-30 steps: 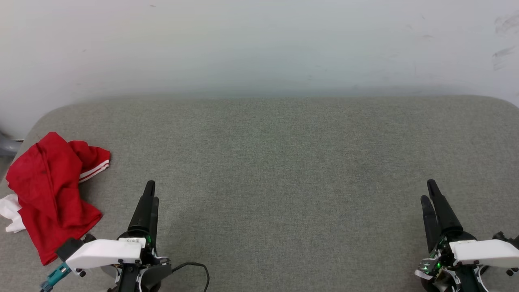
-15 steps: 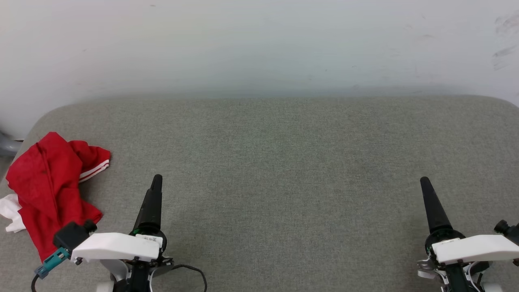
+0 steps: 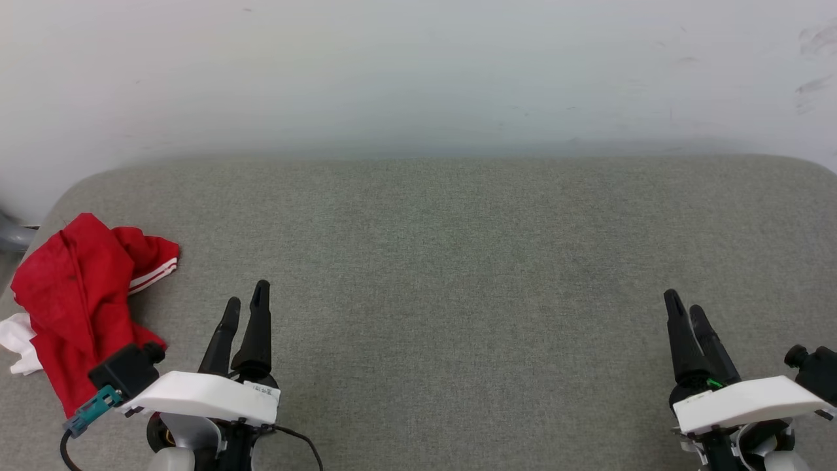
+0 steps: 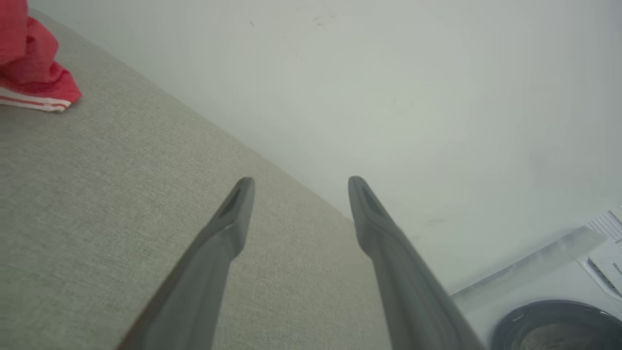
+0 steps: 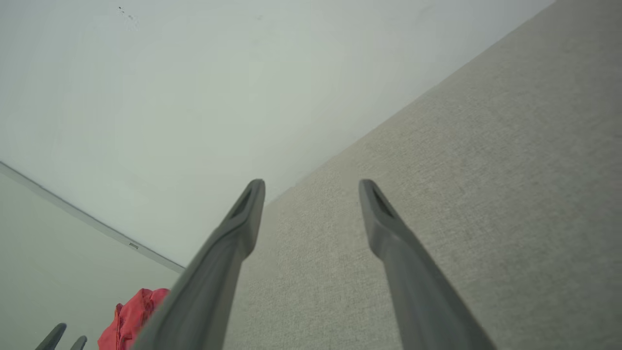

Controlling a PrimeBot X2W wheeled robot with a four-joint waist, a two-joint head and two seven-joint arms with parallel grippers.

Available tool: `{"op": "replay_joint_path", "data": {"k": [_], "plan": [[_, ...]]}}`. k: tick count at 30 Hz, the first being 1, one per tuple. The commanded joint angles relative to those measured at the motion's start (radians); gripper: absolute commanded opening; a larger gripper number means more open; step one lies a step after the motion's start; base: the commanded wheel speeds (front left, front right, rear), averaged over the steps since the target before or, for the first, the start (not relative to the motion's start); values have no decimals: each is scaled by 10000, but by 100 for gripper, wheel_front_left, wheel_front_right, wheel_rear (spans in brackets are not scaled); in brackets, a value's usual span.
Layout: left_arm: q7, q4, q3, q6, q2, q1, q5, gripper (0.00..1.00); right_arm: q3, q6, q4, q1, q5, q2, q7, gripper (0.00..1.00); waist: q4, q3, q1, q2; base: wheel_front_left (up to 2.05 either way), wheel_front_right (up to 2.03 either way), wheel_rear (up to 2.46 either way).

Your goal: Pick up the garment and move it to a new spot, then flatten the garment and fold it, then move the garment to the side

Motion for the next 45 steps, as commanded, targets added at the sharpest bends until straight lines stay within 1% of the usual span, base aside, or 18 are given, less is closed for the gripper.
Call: {"op": "replay_joint_path", "data": {"k": [1,8,19,36,45], "plan": [[-99,-139,3,-25,90,-66,305,100,8,1,-63,-191,-322,-93,-71,100,0,-1,0,0,0,0,0],[-307,-32,-107,4,175,-25,1688,100,-41,1,54,-245,-1910,-101,-284,100,15,-17,0,0,0,0,0],[-625,74,-468,301,391,-59,3388,100,-168,0,-211,-308,-3875,-28,-233,100,39,-26,0,0,0,0,0],[-1042,165,-588,913,717,-111,5044,100,-226,0,-857,-146,-6034,77,120,100,77,2,0,0,0,0,0],[-1233,213,-638,981,777,-81,5714,100,-310,0,-1128,-26,-6897,141,191,100,116,15,0,0,0,0,0]]}}
